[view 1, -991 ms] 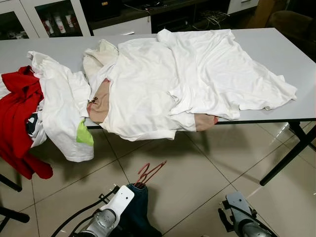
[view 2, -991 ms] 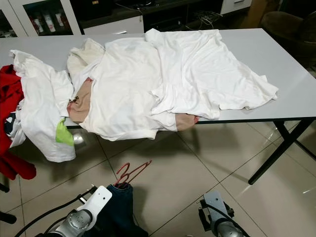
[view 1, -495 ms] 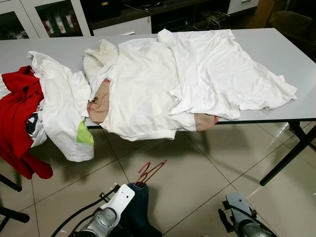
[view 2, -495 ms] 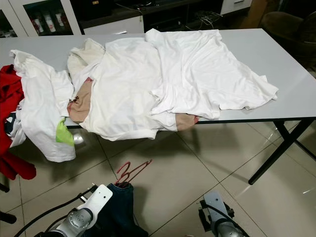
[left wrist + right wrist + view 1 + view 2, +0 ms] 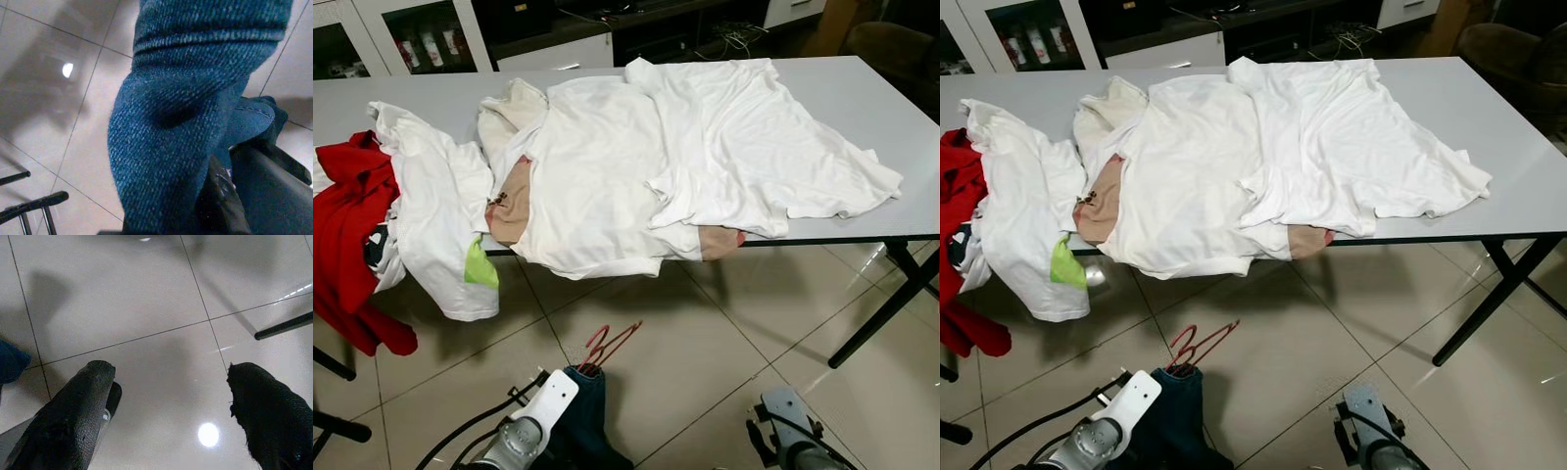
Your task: Hang hanger
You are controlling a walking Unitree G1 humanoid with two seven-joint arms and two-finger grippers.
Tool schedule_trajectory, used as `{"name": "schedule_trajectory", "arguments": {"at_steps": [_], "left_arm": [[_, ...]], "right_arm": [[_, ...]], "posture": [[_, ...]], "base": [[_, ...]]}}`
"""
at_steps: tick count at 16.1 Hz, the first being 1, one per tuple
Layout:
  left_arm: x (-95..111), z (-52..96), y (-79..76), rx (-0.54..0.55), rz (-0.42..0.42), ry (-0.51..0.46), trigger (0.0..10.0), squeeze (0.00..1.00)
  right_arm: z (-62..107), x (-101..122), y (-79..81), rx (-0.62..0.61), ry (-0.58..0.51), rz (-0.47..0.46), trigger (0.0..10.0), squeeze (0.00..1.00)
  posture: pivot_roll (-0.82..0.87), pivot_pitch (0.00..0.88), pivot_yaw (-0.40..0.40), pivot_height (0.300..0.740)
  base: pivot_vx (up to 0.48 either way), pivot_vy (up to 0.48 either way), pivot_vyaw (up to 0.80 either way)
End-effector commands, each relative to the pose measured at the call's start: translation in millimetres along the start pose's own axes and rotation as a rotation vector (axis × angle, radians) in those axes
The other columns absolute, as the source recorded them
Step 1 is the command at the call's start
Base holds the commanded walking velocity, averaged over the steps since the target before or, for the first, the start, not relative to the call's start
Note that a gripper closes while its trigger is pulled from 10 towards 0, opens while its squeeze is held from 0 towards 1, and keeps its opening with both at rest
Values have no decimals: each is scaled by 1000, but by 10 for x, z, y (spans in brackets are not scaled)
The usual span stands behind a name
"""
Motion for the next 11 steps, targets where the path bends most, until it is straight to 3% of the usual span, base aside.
{"name": "schedule_trajectory", "arguments": {"at_steps": [1, 5, 8, 11], "left_arm": [[-20, 1, 36, 13, -16, 8, 10000, 0], [136, -28, 89, 28, -5, -25, 10000, 0], [123, -25, 69, 22, -16, -26, 10000, 0], [54, -14, 89, 25, -21, -9, 10000, 0]], "right_arm": [[3, 10, -25, -12, -10, -7, 10000, 0], [-6, 43, -70, -14, -5, 26, 10000, 0], [-31, 124, -66, -17, -24, 26, 10000, 0], [-18, 61, -3, -5, -16, 23, 10000, 0]], "posture": [[-79, 0, 79, 740], [-72, 0, 67, 740], [-74, 0, 74, 740], [-68, 0, 74, 740]], "base": [[0, 0, 0], [0, 0, 0], [0, 0, 0], [0, 0, 0]]}}
Point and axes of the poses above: a point about 5 cm out from each wrist's last joint towards the gripper, its own z axis pointing back from the gripper into the wrist, its own x axis along the axis of the wrist's last joint, y = z × x, the point moved 2 cm from there along -z, pointing out of the wrist towards the gripper, and after that the axes turned 13 degrees about -z, right-handed, at the moved point
